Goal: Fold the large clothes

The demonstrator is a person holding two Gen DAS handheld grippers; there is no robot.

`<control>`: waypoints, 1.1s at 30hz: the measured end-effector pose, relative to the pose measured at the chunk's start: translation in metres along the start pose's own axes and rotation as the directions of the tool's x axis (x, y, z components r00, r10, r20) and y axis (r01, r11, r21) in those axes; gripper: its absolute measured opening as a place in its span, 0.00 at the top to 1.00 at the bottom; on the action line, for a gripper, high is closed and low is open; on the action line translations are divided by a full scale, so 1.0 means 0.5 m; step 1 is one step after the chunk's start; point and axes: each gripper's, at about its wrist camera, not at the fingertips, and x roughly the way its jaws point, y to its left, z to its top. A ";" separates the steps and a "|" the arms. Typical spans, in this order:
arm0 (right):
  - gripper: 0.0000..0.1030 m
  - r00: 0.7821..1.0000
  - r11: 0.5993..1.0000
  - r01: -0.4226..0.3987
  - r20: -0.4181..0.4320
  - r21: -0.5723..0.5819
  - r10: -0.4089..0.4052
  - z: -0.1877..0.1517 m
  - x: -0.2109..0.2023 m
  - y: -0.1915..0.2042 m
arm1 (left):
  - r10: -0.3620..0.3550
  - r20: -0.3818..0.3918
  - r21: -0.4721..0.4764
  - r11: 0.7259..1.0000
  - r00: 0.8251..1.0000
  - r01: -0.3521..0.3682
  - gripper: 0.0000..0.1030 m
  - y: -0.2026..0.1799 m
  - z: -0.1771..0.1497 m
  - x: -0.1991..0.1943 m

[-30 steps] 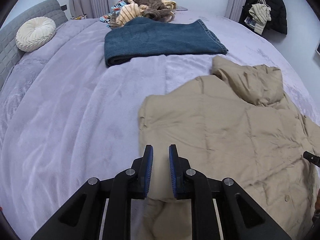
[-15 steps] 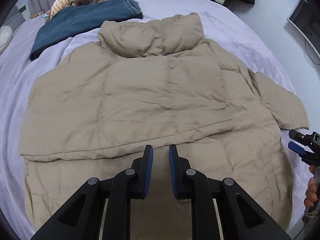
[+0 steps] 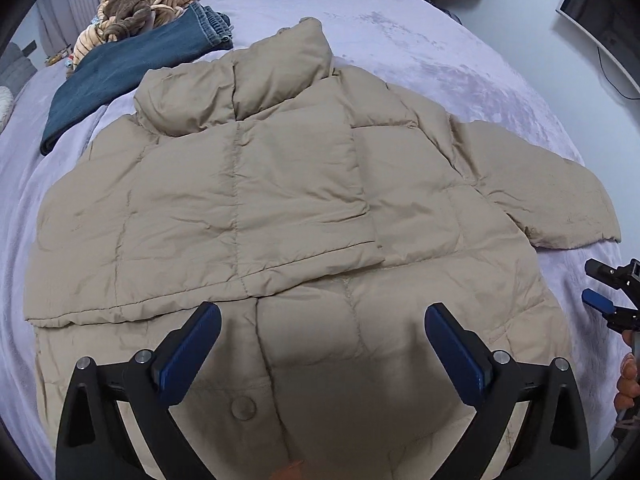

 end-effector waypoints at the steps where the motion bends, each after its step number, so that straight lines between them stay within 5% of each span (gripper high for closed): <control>1: 0.25 1.000 1.000 -0.010 0.000 0.017 0.010 0.005 -0.001 -0.009 | 0.001 -0.004 0.000 1.000 1.000 -0.001 0.01 -0.001 0.007 0.000; 10: 0.00 0.988 0.979 -0.145 0.080 0.142 0.134 0.064 -0.011 -0.080 | 0.034 -0.051 -0.021 0.999 0.998 -0.035 0.01 -0.025 0.030 0.025; 18: 0.00 0.976 0.962 -0.194 0.136 0.193 0.169 0.130 -0.016 -0.110 | 0.042 -0.051 -0.013 0.999 0.998 -0.043 0.01 -0.062 0.043 0.033; 29: 0.00 0.918 0.826 -0.391 0.241 0.406 0.316 0.221 0.015 -0.189 | 0.109 -0.060 -0.055 0.992 0.992 -0.113 0.01 -0.076 0.056 0.043; 33: 0.01 0.884 0.738 -0.466 0.285 0.488 0.369 0.250 0.030 -0.208 | 0.110 -0.056 -0.072 0.991 0.992 -0.114 0.01 -0.077 0.064 0.041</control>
